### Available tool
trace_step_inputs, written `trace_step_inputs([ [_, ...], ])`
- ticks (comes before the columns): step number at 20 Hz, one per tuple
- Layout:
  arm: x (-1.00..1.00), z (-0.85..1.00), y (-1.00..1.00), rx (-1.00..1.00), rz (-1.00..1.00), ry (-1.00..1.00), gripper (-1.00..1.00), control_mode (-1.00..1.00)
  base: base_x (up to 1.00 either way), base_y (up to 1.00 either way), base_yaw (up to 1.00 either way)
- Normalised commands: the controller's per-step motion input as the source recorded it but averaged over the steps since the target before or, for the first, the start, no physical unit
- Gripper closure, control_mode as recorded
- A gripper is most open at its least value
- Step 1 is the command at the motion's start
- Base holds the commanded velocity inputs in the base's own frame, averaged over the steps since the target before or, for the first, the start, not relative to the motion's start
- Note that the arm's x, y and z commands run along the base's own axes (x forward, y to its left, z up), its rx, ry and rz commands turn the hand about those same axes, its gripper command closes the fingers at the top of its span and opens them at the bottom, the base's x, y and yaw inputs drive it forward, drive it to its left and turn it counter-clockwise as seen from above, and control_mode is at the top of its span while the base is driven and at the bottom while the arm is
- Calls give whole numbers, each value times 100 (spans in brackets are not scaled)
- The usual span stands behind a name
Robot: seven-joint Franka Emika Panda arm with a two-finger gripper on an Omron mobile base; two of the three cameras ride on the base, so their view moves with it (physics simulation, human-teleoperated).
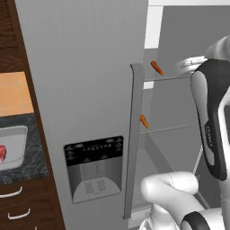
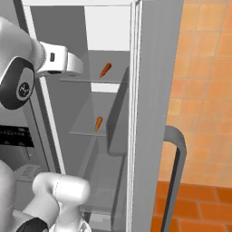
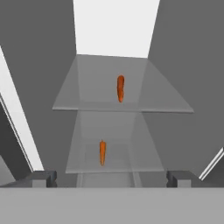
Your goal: Place one carrot and one steak in each tupperware on the nearby counter, to pack two identical lunches.
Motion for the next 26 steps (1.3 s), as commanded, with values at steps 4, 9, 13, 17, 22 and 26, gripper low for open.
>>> trace_step_inputs([
  [4,41,0,0,0,-1,1,-100,-100,0,0,0],
  [9,37,-13,0,0,0,3,-100,-100,0,0,0],
  [13,28,-34,-22,0,0,0,-100,-100,0,0,0],
  [17,25,-14,-19,1,0,-2,-100,-100,0,0,0],
  [22,51,-22,0,0,0,0,-100,-100,0,0,0],
  [26,63,-24,0,8,0,0,-100,-100,0,0,0],
])
